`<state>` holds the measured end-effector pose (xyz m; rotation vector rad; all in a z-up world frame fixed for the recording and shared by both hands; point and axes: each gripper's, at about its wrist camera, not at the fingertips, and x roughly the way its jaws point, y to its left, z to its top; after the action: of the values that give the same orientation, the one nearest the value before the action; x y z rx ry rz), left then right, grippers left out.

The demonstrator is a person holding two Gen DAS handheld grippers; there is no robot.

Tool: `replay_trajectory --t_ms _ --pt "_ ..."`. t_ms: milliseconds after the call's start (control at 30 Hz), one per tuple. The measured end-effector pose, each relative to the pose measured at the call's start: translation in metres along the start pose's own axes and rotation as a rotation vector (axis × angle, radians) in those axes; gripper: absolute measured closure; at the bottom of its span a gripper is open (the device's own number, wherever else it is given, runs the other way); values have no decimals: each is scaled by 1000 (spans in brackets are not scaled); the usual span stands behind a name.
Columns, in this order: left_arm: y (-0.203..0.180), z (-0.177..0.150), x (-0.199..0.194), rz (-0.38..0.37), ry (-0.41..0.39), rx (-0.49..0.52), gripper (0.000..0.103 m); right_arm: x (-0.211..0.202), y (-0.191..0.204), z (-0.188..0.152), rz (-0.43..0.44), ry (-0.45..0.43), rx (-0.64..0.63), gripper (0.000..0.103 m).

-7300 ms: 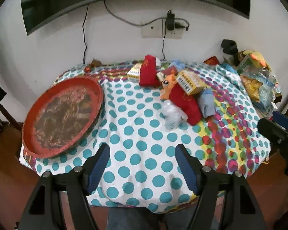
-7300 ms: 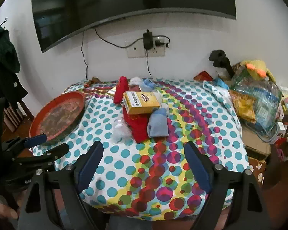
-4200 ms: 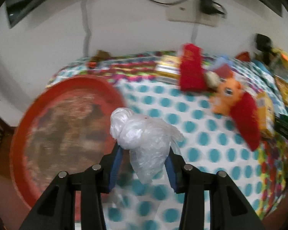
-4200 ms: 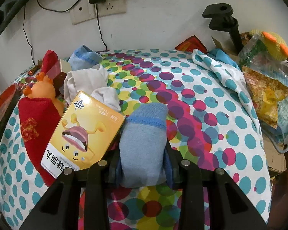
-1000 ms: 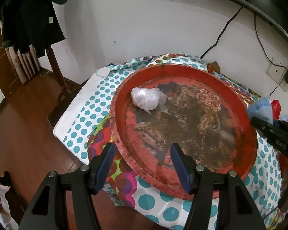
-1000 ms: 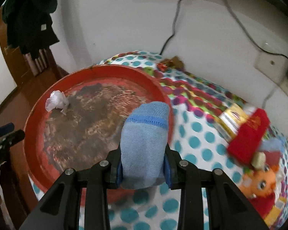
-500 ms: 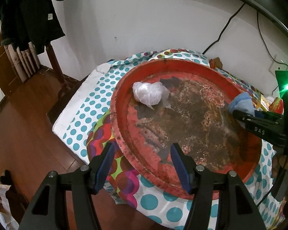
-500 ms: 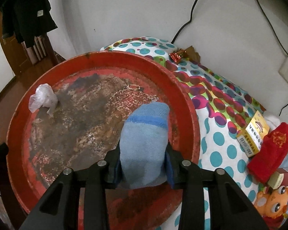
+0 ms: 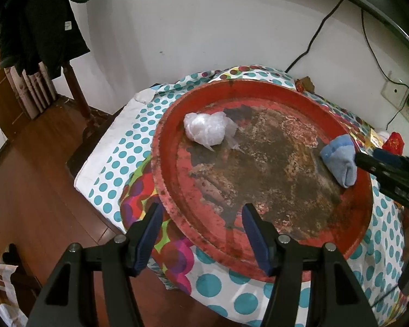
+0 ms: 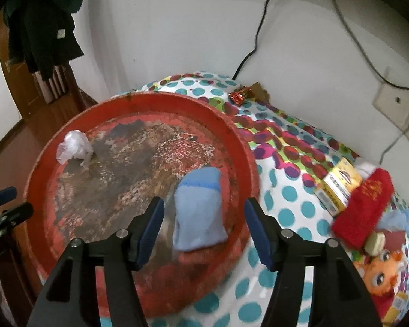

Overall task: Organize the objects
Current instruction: 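Carry the blue sock with the right gripper onto the red tray and release, then grasp the yellow medicine box with the right gripper while the left gripper grasps a red sock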

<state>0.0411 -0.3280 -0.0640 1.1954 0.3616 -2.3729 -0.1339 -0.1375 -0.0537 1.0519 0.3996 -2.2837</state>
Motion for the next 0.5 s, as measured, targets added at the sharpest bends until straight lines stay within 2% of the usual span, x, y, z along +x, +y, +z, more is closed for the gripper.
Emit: replay_trajectory --t_ms 267,433,500 --pt "-28 -7 -3 -24 2 70 41 -62 -47 -60 -41 -30 136 42" --pt "-51 -12 -11 -51 -11 127 41 -104 -99 -103 -143 -42 252 41" --pt "-60 -15 -12 -57 -11 148 41 -118 -126 -121 -198 -39 324 35"
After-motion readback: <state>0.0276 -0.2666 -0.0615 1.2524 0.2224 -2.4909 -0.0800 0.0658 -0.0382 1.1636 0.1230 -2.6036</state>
